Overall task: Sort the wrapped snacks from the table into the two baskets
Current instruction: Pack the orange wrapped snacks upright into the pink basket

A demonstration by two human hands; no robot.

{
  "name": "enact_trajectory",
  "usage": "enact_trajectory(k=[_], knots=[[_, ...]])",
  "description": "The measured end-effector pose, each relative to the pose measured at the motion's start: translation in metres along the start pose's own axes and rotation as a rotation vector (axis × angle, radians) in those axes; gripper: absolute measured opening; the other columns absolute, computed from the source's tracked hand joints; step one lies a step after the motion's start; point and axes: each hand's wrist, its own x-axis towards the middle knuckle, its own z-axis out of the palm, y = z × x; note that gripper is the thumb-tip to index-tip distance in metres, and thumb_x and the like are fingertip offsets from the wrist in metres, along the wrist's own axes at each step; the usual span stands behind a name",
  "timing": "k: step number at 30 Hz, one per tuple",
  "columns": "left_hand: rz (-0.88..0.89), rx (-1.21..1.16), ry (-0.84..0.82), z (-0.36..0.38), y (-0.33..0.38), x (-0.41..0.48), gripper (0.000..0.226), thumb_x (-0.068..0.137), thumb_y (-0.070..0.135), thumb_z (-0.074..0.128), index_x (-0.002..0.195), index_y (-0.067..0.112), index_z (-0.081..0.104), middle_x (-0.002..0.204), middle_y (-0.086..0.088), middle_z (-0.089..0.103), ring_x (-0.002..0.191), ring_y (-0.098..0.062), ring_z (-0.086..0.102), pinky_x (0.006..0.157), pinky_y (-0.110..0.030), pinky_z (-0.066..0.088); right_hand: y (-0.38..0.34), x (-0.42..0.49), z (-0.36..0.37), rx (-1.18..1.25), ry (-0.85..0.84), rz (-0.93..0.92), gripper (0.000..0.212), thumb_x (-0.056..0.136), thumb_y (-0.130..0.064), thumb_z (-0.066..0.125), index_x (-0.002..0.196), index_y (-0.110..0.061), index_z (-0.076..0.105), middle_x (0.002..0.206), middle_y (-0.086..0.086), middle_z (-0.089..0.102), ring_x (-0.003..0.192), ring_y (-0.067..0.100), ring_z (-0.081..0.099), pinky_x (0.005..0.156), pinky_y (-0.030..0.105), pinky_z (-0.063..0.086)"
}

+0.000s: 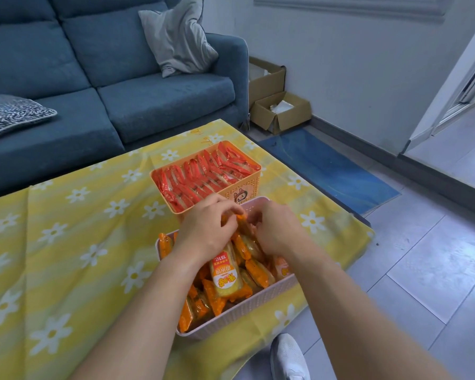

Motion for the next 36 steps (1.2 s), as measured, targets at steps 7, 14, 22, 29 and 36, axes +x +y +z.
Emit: enact_trajectory(k=[7,14,22,29,36], knots=[[-0.073,0.048,-0.032,-0.002,0.005,0.004,0.027,0.096,0.034,0.051,0.106,0.035,0.076,0.110,0.015,0.057,0.106,-0.009,0.053,0.087,-0.032,0.049,0.000,-0.010,0.007,-0.496,-0.087,-0.127,0.023,0.098,-0.022,0.050,0.116,-0.014,0.062,0.113,0.009,0.070,0.104,0.028,0.067,0.072,0.032,0.044],[-0.074,0.048,-0.038,-0.005,0.005,-0.001,0.029,0.097,0.026,0.051,0.110,0.035,0.075,0.112,0.013,0.056,0.110,-0.009,0.051,0.090,-0.028,0.046,-0.007,-0.009,0.025,-0.602,-0.027,-0.028,0.035,0.101,-0.016,0.046,0.135,-0.009,0.049,0.130,0.017,0.058,0.119,0.032,0.060,0.091,0.036,0.051],[-0.073,0.034,-0.070,-0.010,0.003,-0.005,0.033,0.098,0.021,0.049,0.115,0.035,0.073,0.115,0.012,0.054,0.115,-0.012,0.049,0.098,-0.035,0.047,-0.002,-0.009,-0.012,-0.170,0.080,0.023,0.045,0.085,-0.018,0.065,0.127,-0.025,0.049,0.113,0.004,0.046,0.091,0.027,0.060,0.070,0.039,0.055],[-0.057,0.060,-0.110,-0.006,0.004,-0.004,0.037,0.099,0.018,0.047,0.124,0.034,0.069,0.123,0.010,0.052,0.124,-0.015,0.042,0.108,-0.037,0.038,0.006,-0.007,-0.007,-0.154,0.151,-0.145,0.049,0.084,-0.001,0.058,0.122,-0.032,0.060,0.124,-0.002,0.058,0.109,0.025,0.057,0.083,0.042,0.054],[0.028,0.112,-0.077,0.001,0.013,-0.006,0.055,0.093,0.018,0.050,0.145,0.036,0.045,0.139,0.006,0.046,0.129,-0.021,0.036,0.108,-0.041,0.038,-0.001,-0.003,-0.001,-0.036,0.072,-0.149,0.060,0.088,0.004,0.057,0.138,-0.024,0.042,0.133,0.009,0.058,0.114,0.027,0.059,0.087,0.037,0.053]])
